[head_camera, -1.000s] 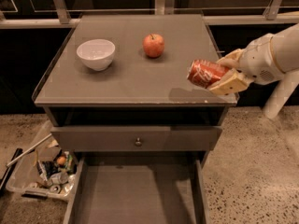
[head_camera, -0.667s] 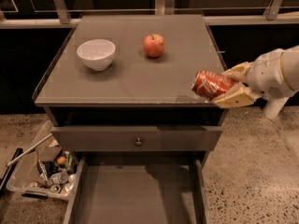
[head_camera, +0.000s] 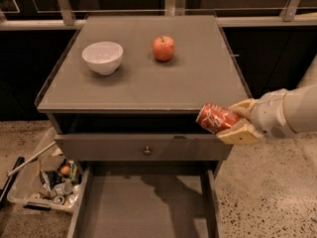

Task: Place coke can into middle drawer

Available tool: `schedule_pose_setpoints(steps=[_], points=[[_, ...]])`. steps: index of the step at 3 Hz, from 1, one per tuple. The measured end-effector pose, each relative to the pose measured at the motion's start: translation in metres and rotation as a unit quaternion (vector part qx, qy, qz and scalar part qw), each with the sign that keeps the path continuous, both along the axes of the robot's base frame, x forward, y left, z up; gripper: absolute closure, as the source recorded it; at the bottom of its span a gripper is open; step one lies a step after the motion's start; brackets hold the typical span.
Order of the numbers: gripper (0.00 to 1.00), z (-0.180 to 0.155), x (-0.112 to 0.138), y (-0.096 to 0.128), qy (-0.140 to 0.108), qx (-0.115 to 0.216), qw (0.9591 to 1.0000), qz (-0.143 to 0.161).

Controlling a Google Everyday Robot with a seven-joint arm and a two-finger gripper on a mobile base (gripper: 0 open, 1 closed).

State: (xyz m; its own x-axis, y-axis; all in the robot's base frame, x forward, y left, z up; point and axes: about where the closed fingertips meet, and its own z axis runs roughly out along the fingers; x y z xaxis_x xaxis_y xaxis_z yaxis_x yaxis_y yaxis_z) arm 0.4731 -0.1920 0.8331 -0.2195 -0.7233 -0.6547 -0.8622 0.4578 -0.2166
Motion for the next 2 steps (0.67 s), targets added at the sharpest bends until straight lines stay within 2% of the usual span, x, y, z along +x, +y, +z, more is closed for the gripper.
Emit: schedule_pose_setpoints(steps=[1, 2], points=[[1.00, -0.057, -0.011, 0.018, 0.039, 0.015, 0.9991, -0.006], [1.00, -0.104, -0.022, 0.037, 0.080, 0.013, 0.9967, 0.008]])
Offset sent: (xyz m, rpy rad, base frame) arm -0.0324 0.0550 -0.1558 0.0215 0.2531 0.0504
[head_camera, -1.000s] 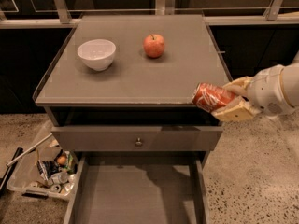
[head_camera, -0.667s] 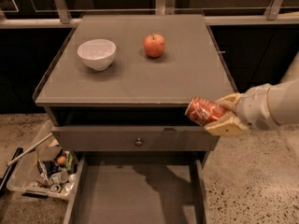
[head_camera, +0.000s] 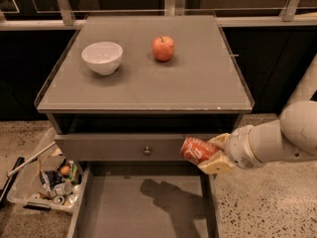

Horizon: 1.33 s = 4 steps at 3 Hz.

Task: Place coke can into middle drawer

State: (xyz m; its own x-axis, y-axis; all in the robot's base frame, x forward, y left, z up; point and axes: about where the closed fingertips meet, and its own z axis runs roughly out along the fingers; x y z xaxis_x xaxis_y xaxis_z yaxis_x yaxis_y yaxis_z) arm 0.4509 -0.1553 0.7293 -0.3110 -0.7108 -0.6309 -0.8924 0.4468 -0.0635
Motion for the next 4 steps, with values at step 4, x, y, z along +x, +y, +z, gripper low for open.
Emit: schedule_pose_setpoints(steps=[4], points=[[1.00, -0.105, -0.023, 0.085, 0.050, 0.042, 0.9972, 0.037]])
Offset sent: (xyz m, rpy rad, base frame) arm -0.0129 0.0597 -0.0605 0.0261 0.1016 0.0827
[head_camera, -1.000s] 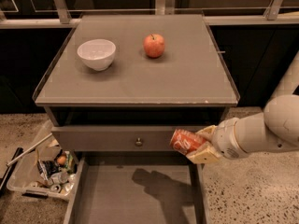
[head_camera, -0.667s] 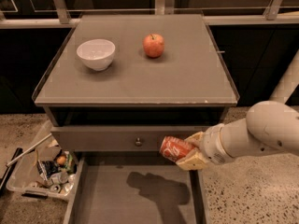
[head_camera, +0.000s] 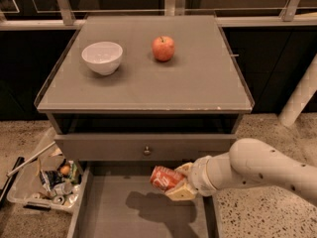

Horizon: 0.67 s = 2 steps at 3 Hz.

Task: Place coke can into middle drawer

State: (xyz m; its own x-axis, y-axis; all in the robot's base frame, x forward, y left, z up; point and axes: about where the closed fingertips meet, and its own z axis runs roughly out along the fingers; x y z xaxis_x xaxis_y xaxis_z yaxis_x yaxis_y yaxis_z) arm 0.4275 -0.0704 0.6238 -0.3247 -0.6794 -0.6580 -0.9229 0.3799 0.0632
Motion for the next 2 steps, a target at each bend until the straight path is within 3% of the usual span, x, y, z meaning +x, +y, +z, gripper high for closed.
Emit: schedule_pose_setpoints(steps=[1, 2], points=[[1.00, -0.039, -0.001, 0.014, -0.007, 0.003, 0.9999, -0.011], [1.00, -0.076, 0.012, 0.013, -0.016, -0.002, 0.9994, -0.030]])
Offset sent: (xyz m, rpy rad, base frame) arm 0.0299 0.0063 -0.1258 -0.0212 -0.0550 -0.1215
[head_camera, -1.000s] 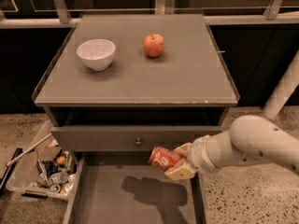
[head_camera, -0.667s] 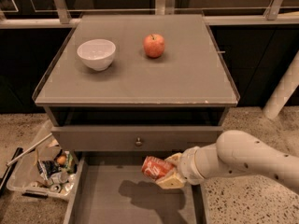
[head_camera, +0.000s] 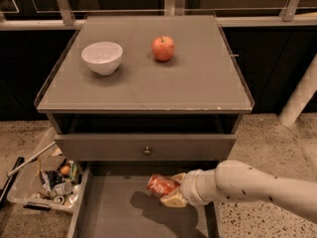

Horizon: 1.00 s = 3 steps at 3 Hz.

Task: Place coke can into middle drawer

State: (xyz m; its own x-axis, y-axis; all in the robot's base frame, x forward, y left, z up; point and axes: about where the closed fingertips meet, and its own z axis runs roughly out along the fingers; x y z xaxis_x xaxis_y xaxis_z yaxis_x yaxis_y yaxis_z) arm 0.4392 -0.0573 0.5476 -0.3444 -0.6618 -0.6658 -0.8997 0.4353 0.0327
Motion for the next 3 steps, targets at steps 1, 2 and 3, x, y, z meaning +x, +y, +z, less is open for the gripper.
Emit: schedule_pose_setpoints(steps=[1, 2, 3], points=[[1.00, -0.036, 0.021, -0.013, -0.009, -0.010, 0.9997, -0.021], [1.00, -0.071, 0.037, -0.031, 0.004, -0.007, 0.9989, -0.045], [1.00, -0.101, 0.028, -0.028, 0.027, 0.019, 0.9986, -0.041]])
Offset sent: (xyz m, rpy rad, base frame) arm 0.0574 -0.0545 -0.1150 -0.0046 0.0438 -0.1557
